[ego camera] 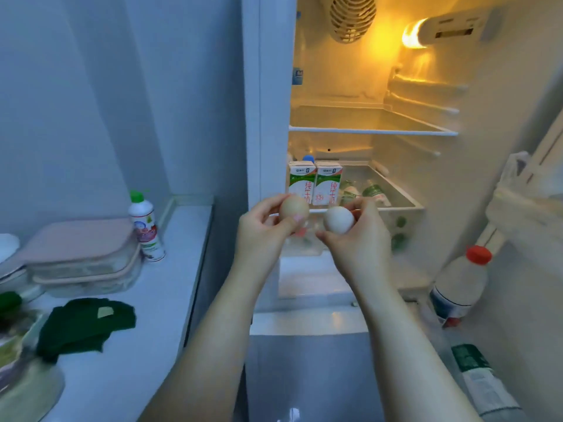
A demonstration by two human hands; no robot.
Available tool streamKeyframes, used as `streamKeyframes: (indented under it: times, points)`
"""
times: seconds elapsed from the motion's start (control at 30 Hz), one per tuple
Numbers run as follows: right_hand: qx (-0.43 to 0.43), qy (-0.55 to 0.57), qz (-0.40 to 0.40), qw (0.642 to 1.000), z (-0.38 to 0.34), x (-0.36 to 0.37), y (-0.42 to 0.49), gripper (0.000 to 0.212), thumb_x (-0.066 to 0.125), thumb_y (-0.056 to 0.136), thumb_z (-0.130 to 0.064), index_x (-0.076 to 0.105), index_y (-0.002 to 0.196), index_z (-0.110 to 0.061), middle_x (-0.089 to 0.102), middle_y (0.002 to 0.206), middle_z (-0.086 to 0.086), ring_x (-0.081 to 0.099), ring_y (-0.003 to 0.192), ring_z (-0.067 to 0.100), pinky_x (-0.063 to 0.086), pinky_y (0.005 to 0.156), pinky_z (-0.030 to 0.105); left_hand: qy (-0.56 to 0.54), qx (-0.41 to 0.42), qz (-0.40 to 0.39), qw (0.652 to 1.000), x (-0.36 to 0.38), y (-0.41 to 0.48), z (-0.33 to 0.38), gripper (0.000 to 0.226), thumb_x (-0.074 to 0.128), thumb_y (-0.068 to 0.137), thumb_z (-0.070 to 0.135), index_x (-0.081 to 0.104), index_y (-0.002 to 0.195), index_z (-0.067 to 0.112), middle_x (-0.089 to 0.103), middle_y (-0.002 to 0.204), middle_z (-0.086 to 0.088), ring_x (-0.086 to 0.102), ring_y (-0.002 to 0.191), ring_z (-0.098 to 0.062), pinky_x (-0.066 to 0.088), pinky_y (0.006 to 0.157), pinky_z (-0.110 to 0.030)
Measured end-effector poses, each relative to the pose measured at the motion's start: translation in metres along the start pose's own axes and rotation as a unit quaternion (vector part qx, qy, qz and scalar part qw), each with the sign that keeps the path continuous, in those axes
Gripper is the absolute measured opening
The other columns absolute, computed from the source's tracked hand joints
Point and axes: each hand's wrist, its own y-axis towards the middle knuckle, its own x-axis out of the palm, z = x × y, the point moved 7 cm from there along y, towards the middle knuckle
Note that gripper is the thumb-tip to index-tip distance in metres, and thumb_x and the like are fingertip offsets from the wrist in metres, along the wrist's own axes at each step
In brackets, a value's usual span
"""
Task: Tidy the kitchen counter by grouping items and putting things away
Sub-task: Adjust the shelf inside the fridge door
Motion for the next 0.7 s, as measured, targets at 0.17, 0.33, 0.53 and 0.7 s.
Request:
streamKeyframes:
  times: [0.17,0.33,0.53,0.7]
  points:
    - [-0.032,0.04,-0.076,0.996,-0.037,0.036,-0.05,0.045,0.079,0.071,-0.019,0.043,0.096,-0.025,0.055,0.09,-0.005,0.057,0.09,0.023,0.045,0.073,0.032,0.021,0.001,0.09,0.996,-0.068,-0.047,0.025,0.029,0.064,0.082,-0.005,0.065,0.105,0.013,0.068,0.097,-0.005,0.064,0.085,-0.012,0.056,0.077,-0.024]
    - [-0.084,0.076,-0.158,0.981,-0.09,0.046,-0.137,0.041,0.078,0.071,-0.016,0.047,0.098,-0.019,0.055,0.084,-0.005,0.057,0.087,0.025,0.046,0.074,0.036,0.02,0.024,0.185,0.982,-0.134,-0.141,0.071,0.028,0.061,0.083,-0.009,0.064,0.093,0.017,0.067,0.083,0.002,0.064,0.075,-0.009,0.056,0.068,-0.018]
    - [-0.11,0.108,-0.266,0.952,-0.139,0.039,-0.274,0.04,0.077,0.072,-0.021,0.043,0.094,-0.023,0.057,0.088,-0.004,0.056,0.088,0.026,0.046,0.073,0.035,0.071,0.02,0.296,0.952,-0.202,-0.295,0.114,0.028,0.061,0.083,-0.008,0.065,0.095,0.016,0.067,0.085,0.0,0.064,0.07,-0.004,0.054,0.064,-0.016]
    - [-0.14,0.113,-0.358,0.916,-0.169,0.018,-0.377,0.039,0.074,0.077,-0.025,0.04,0.096,-0.024,0.048,0.083,-0.009,0.051,0.085,0.022,0.037,0.067,0.03,0.097,0.008,0.37,0.924,-0.23,-0.418,0.148,0.026,0.063,0.082,-0.007,0.067,0.099,0.012,0.071,0.09,-0.004,0.066,0.076,-0.007,0.056,0.068,-0.019]
